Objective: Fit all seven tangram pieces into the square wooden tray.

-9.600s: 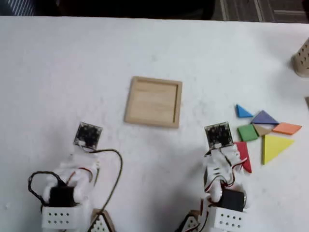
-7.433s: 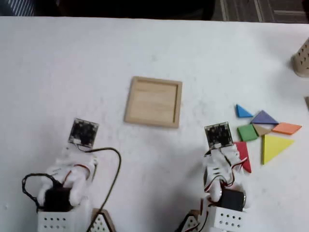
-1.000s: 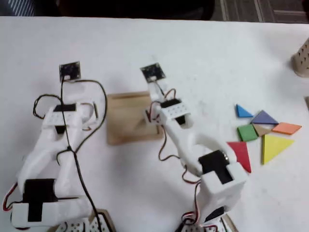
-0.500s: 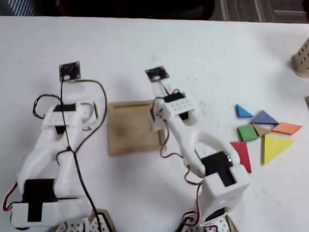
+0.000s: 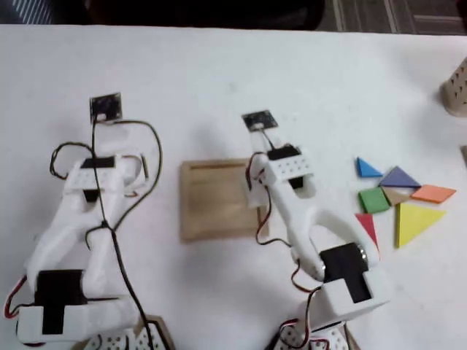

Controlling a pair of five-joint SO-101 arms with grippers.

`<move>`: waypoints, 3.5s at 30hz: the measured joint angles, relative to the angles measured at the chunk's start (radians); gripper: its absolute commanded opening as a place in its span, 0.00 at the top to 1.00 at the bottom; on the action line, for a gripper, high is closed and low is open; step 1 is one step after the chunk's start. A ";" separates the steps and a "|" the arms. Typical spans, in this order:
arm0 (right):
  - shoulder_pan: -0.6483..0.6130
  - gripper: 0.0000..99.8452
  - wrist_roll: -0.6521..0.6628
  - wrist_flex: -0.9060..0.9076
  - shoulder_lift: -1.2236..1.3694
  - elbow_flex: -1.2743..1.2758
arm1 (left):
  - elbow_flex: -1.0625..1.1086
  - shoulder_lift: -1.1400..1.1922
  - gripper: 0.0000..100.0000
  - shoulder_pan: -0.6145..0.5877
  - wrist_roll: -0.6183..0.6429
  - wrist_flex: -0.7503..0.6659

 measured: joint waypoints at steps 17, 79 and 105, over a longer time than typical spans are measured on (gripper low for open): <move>0.522 0.97 0.347 0.051 -0.373 -0.026 | 0.000 0.000 0.95 0.000 -0.109 0.000; 0.766 0.77 1.160 0.235 0.497 -0.707 | 0.000 0.006 0.95 0.017 -0.199 -0.029; 0.798 0.77 1.620 0.201 0.543 -0.720 | 0.000 0.006 0.95 0.017 -0.199 -0.029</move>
